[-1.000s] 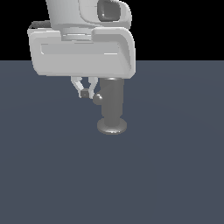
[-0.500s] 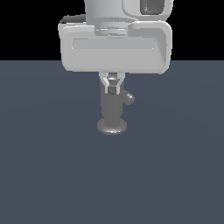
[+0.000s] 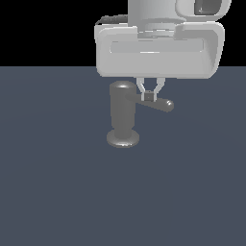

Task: Turn on the faucet by rotating a designated handle.

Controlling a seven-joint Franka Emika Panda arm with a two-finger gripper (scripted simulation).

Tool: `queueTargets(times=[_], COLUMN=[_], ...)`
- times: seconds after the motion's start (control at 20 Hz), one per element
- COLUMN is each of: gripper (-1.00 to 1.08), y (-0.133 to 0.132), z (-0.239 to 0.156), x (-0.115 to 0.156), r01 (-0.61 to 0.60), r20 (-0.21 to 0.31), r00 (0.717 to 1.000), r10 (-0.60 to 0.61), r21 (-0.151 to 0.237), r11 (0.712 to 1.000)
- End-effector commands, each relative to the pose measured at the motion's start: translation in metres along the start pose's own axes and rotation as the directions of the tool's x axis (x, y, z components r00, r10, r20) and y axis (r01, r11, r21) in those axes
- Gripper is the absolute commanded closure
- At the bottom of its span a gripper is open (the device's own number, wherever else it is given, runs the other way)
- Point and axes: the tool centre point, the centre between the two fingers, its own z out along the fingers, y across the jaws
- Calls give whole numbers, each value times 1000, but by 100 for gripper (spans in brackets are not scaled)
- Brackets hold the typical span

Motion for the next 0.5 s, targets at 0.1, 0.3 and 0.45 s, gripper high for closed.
queueTargets(times=[0.1, 0.3, 0.45], gripper=[108, 108, 108], y=[6, 17, 25], z=[-1, 1, 2], x=[5, 16, 25], r01=[-2, -5, -7], r20=[-4, 1, 4], r00=[1000, 1000, 1000], r10=[2, 5, 7], r21=[0, 0, -1], r11=[1000, 1000, 1000])
